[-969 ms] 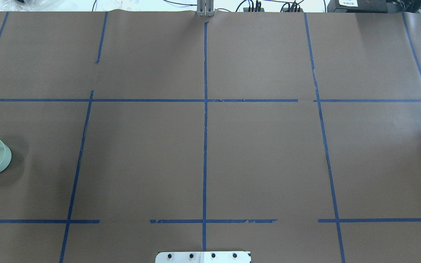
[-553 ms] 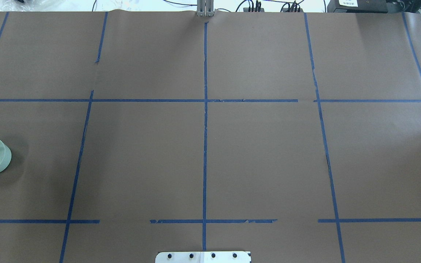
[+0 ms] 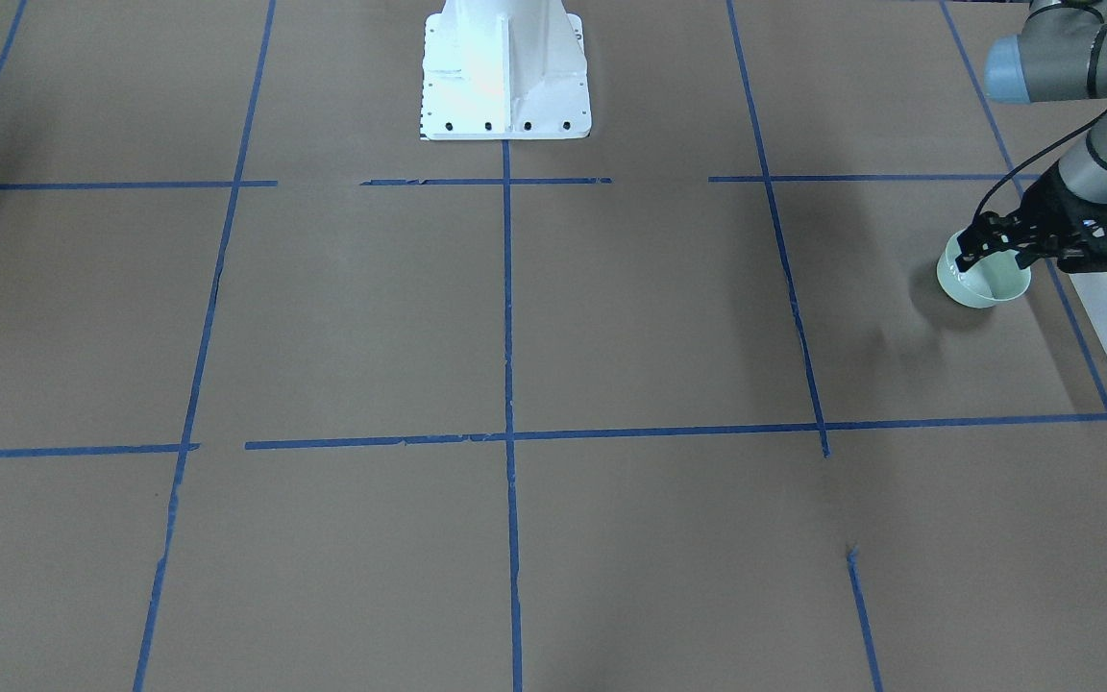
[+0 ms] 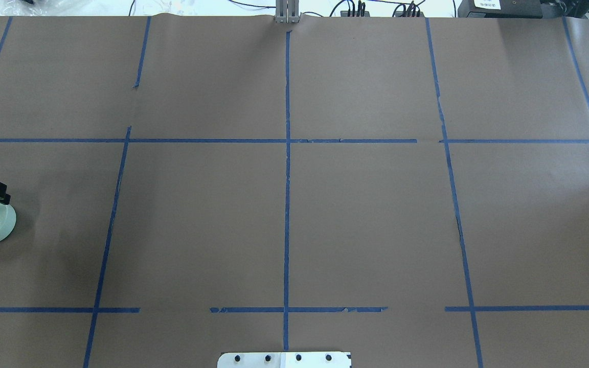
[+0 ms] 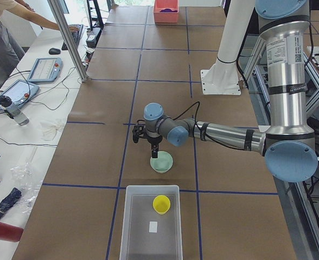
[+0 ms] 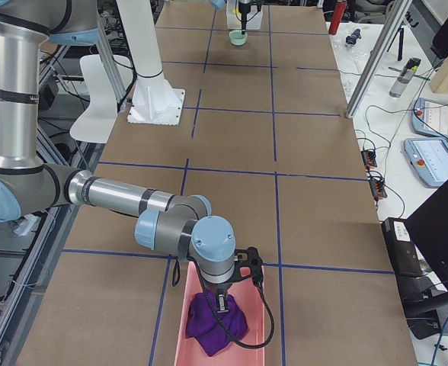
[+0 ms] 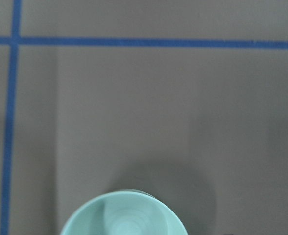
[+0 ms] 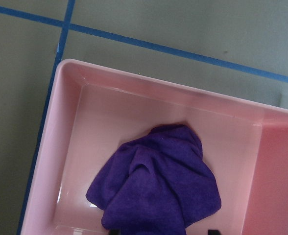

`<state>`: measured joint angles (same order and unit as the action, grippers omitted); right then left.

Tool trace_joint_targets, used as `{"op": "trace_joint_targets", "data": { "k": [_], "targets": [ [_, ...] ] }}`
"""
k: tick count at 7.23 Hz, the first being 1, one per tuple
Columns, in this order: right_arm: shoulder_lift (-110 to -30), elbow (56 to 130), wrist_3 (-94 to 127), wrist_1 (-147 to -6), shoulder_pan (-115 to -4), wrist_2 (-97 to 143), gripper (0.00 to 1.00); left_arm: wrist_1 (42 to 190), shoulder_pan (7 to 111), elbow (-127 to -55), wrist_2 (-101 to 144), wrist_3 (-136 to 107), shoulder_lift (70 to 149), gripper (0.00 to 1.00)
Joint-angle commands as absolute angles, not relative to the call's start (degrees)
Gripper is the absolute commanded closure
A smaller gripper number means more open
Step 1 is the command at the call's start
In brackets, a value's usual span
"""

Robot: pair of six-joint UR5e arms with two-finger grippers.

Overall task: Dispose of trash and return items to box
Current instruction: 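Grasp the pale green bowl with the left gripper and lift it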

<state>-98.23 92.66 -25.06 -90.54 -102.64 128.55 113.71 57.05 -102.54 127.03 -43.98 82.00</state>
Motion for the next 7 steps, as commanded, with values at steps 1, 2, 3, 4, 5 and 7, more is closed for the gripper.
{"op": "trace_joint_targets", "data": {
  "k": [1,2,3,4,5,7],
  "targets": [
    [-96.4,92.6,-21.5,-89.6,-99.9,130.5,0.0,113.9,53.3,-101.2,126.5,-46.1,82.2,0.12],
    [-96.2,92.6,-21.5,-89.6,-99.5,131.0,0.0,115.9,52.7,-99.9,125.6,-46.1,82.2,0.13],
    [-96.3,92.5,-21.5,-89.7,-99.4,132.2,0.0,117.7,52.0,-98.5,125.6,-46.1,82.4,0.15],
    [-96.3,92.5,-21.5,-89.7,-99.4,133.1,0.0,118.4,51.3,-96.6,125.6,-46.0,83.4,0.17],
    [-96.4,92.5,-21.5,-89.7,-99.2,133.3,0.0,118.6,51.0,-96.0,125.6,-46.1,84.1,0.26],
    [-96.2,92.7,-21.4,-89.7,-98.7,133.4,0.0,118.5,50.8,-96.5,125.5,-46.0,84.1,1.0]
  ]
}}
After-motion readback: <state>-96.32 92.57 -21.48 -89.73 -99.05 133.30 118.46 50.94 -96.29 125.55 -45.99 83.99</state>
